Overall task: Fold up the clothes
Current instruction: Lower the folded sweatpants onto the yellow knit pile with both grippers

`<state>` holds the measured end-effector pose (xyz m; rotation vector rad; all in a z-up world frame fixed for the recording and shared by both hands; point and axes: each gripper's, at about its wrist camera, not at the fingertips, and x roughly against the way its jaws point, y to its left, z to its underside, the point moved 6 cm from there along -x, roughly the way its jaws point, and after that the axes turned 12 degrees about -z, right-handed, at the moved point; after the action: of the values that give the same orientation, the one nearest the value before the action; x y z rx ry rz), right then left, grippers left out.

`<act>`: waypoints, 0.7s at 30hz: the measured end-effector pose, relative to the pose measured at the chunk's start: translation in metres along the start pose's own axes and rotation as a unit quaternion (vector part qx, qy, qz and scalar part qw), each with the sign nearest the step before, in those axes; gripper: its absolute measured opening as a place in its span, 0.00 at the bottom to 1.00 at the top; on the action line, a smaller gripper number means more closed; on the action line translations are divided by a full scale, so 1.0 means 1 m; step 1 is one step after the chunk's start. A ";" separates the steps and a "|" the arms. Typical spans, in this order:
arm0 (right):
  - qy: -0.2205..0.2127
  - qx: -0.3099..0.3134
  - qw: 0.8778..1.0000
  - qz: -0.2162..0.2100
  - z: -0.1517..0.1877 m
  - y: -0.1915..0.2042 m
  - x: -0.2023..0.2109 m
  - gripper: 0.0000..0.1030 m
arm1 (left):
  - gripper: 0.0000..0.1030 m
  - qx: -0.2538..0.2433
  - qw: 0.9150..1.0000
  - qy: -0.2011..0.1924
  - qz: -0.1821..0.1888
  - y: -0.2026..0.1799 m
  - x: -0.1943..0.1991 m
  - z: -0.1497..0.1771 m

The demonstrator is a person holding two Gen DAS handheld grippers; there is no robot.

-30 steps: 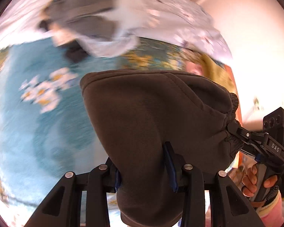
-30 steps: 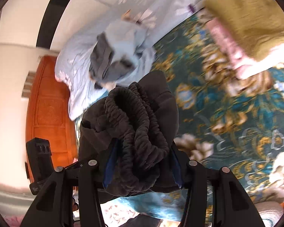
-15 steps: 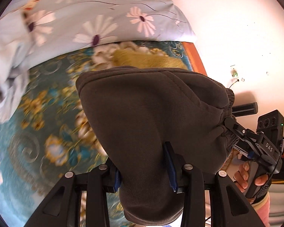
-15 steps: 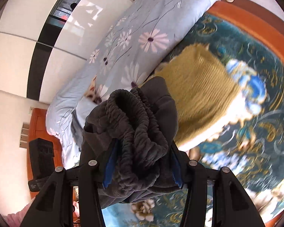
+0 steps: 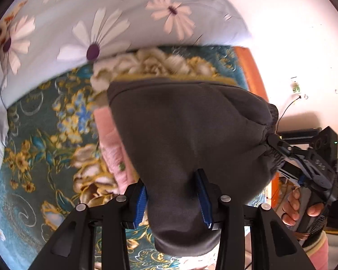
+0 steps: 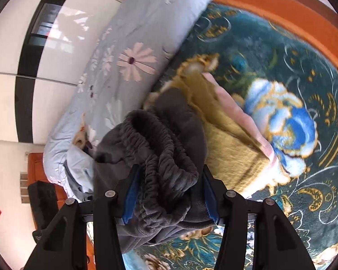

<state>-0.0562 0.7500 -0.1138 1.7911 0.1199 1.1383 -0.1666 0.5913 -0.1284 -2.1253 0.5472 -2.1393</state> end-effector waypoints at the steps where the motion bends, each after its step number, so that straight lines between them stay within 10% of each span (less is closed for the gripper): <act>1: -0.001 -0.005 1.000 -0.001 0.002 -0.006 -0.002 0.53 | 0.45 -0.001 1.000 -0.001 0.005 0.001 0.000 0.003; 16: -0.090 0.088 0.992 -0.021 0.010 0.036 0.068 0.54 | 0.50 -0.053 0.992 -0.104 -0.057 0.007 0.053 0.029; 21: -0.053 0.130 0.988 -0.062 0.037 0.069 0.041 0.54 | 0.50 -0.129 0.983 -0.115 -0.058 -0.035 0.050 0.040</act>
<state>-0.0324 0.7106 -0.0379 2.0408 0.3241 0.9708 -0.1220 0.6014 -0.0709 -2.5578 0.7262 -1.9288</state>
